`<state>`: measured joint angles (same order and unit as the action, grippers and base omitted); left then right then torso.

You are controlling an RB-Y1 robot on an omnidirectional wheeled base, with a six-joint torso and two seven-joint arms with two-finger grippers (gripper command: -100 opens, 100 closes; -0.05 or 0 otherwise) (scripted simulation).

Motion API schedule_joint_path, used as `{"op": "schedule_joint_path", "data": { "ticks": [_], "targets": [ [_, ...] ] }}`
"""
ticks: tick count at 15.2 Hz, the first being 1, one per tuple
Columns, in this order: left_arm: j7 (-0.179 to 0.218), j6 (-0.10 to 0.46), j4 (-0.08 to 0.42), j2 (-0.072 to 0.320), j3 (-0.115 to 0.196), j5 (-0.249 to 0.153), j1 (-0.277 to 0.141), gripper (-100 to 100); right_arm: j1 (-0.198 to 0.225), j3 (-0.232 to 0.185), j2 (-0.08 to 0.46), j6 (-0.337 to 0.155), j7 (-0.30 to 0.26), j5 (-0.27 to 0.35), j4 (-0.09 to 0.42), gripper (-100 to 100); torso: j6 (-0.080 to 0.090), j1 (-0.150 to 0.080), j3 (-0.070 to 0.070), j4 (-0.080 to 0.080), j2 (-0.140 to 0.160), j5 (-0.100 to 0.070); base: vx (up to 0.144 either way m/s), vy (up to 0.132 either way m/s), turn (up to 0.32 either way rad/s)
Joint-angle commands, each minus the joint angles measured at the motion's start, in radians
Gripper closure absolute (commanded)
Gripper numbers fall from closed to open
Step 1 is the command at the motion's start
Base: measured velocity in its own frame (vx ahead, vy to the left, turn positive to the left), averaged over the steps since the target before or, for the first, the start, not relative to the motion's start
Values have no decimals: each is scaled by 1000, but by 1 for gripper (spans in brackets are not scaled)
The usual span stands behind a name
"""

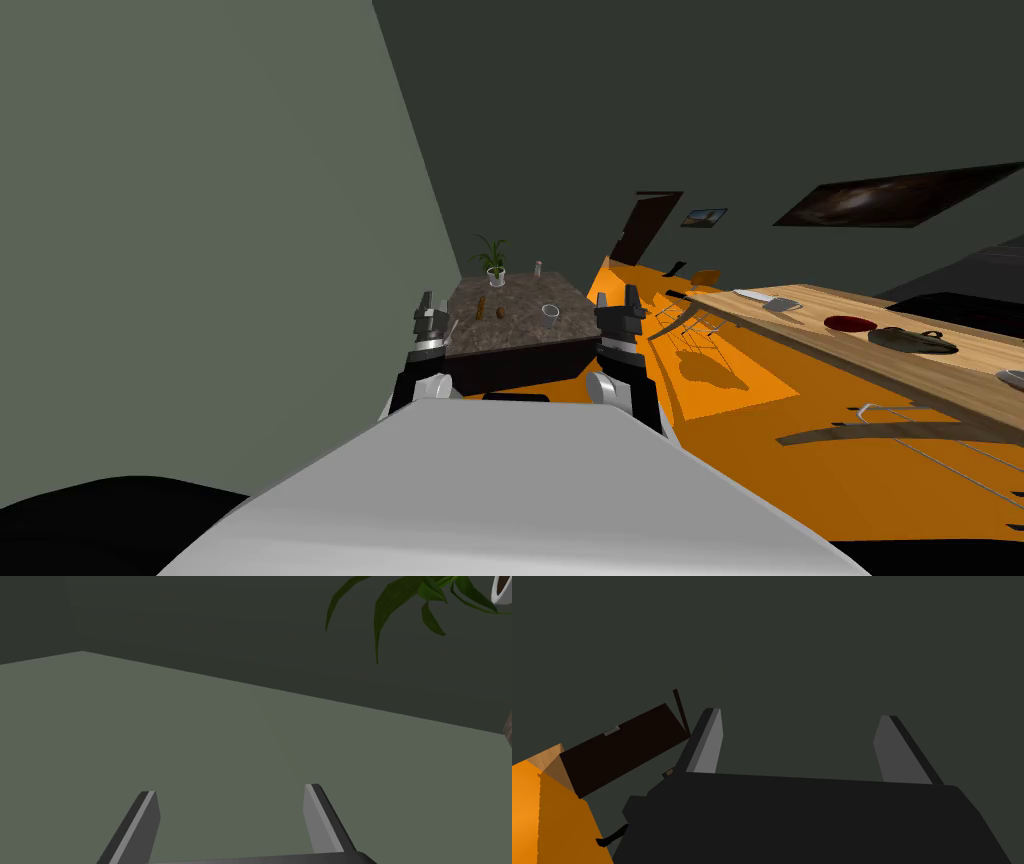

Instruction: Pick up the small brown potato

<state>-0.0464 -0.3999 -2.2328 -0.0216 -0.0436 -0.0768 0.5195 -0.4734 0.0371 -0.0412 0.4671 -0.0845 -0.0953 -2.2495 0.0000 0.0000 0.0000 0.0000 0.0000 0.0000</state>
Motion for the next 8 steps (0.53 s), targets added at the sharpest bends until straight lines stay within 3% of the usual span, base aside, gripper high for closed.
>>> {"op": "schedule_joint_path", "data": {
  "ticks": [1, 3, 4, 8],
  "targets": [
    [14, 13, 20, 32, 8, 7, -30, -100, 0, 0, 0, 0, 0, 0, 0, 0, 0, 0, 0, 0, 0, 0, -17, -34, 40],
    [34, 33, 49, 64, 21, 17, -73, -100, 0, 0, 0, 0, 0, 0, 0, 0, 0, -4, 1, 0, 1, -1, -47, -107, 88],
    [34, 33, 49, 64, 21, 17, -73, -100, 0, 0, 0, 0, 0, 0, 0, 0, 0, -7, 1, 0, 3, -1, -56, -112, 74],
    [77, 79, 117, 109, 48, 37, -167, -100, 0, 0, 0, 0, 0, 0, 0, 0, 0, -8, 2, 1, 3, -2, -52, -114, 73]
  ]
}}
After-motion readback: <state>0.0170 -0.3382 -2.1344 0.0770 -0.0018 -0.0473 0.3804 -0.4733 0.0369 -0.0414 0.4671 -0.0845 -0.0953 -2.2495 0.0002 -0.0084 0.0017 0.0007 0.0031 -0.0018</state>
